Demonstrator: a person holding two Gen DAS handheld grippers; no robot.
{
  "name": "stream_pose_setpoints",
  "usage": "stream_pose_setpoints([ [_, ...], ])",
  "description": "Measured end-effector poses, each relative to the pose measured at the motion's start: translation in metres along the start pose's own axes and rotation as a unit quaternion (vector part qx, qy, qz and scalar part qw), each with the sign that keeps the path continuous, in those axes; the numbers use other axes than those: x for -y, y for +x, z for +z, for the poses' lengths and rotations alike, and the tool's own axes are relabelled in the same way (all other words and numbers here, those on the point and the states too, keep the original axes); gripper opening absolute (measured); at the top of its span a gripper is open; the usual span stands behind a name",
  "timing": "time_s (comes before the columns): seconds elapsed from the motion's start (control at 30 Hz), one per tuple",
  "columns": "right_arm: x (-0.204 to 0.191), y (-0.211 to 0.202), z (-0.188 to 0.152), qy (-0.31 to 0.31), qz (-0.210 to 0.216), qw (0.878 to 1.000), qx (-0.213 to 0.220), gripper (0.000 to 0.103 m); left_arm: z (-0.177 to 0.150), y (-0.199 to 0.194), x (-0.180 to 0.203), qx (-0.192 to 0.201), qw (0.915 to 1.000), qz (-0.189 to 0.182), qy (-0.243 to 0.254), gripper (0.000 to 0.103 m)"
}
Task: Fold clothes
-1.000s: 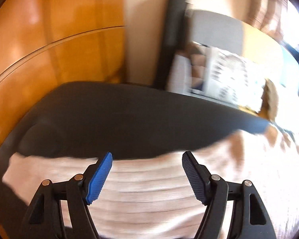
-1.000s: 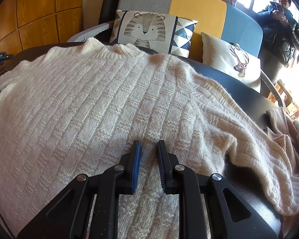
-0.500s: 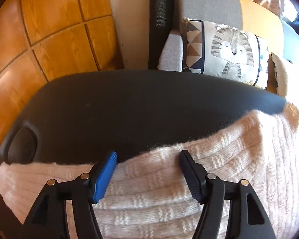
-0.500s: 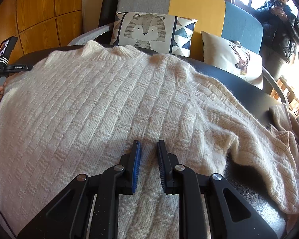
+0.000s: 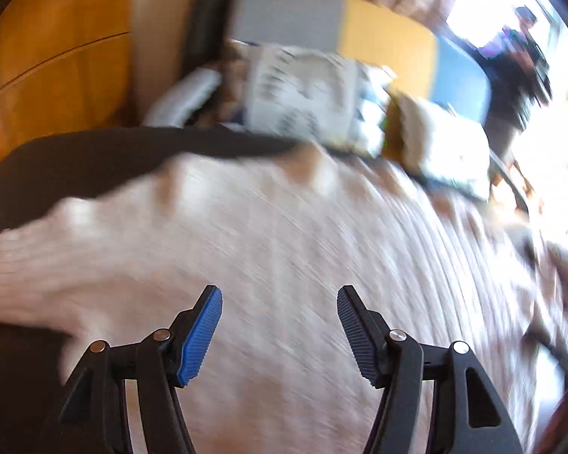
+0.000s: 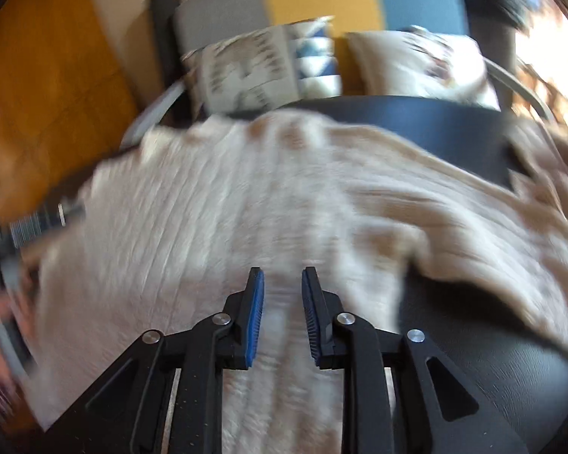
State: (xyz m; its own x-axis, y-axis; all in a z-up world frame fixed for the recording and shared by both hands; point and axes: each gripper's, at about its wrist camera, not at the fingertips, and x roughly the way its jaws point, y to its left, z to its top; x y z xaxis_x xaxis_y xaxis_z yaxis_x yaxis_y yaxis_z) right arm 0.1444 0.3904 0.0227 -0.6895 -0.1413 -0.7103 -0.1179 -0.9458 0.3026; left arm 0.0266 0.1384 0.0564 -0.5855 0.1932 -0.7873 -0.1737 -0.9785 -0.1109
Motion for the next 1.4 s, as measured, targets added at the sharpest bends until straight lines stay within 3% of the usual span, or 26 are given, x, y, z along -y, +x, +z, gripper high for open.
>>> stream_pose_setpoints([
  [0.07,0.038,-0.022,0.000,0.046,-0.026,0.998,0.021,0.039,-0.016,0.010,0.026,-0.009,0.9983,0.015,0.056,0.065],
  [0.13,0.082,-0.042,-0.002,0.090,-0.069,0.993,0.035,0.039,-0.025,0.005,0.043,0.013,0.9952,0.041,0.088,0.066],
  [0.27,0.173,-0.084,-0.018,0.199,-0.142,0.967,0.071,0.039,-0.024,0.009,0.035,0.007,0.9976,0.024,0.064,0.072],
  [0.37,0.231,-0.107,-0.043,0.296,-0.147,0.940,0.084,0.039,-0.025,0.012,0.026,0.008,0.9990,0.006,0.044,0.074],
  [0.5,0.301,-0.133,-0.073,0.410,-0.139,0.895,0.104,0.039,-0.023,0.009,0.031,0.014,0.9976,0.028,0.062,0.075],
  [0.6,0.315,-0.130,-0.075,0.431,-0.096,0.889,0.123,0.039,-0.022,0.011,0.026,0.014,0.9980,0.024,0.057,0.075],
  [0.73,0.317,-0.124,-0.070,0.442,-0.079,0.883,0.136,0.039,-0.022,0.009,0.023,0.013,0.9983,0.019,0.053,0.076],
  [0.77,0.318,-0.123,-0.068,0.445,-0.075,0.882,0.140,0.034,-0.022,0.008,0.024,0.013,0.9982,0.020,0.054,0.076],
  [0.83,0.312,-0.127,-0.063,0.435,-0.077,0.884,0.152,0.008,-0.022,0.008,0.024,0.014,0.9982,0.020,0.054,0.076],
  [1.07,0.282,-0.156,-0.038,0.392,-0.073,0.896,0.195,0.008,-0.022,0.009,0.022,0.016,0.9984,0.017,0.051,0.076],
  [1.17,0.262,-0.162,-0.020,0.383,-0.048,0.899,0.208,0.008,-0.022,0.010,0.022,0.017,0.9985,0.016,0.050,0.076],
  [1.27,0.225,-0.161,0.013,0.354,-0.019,0.908,0.223,0.008,-0.022,0.010,0.021,0.017,0.9986,0.015,0.049,0.076],
  [1.4,0.151,-0.148,0.068,0.281,0.038,0.931,0.230,0.008,-0.022,0.010,0.020,0.018,0.9988,0.010,0.044,0.076],
])
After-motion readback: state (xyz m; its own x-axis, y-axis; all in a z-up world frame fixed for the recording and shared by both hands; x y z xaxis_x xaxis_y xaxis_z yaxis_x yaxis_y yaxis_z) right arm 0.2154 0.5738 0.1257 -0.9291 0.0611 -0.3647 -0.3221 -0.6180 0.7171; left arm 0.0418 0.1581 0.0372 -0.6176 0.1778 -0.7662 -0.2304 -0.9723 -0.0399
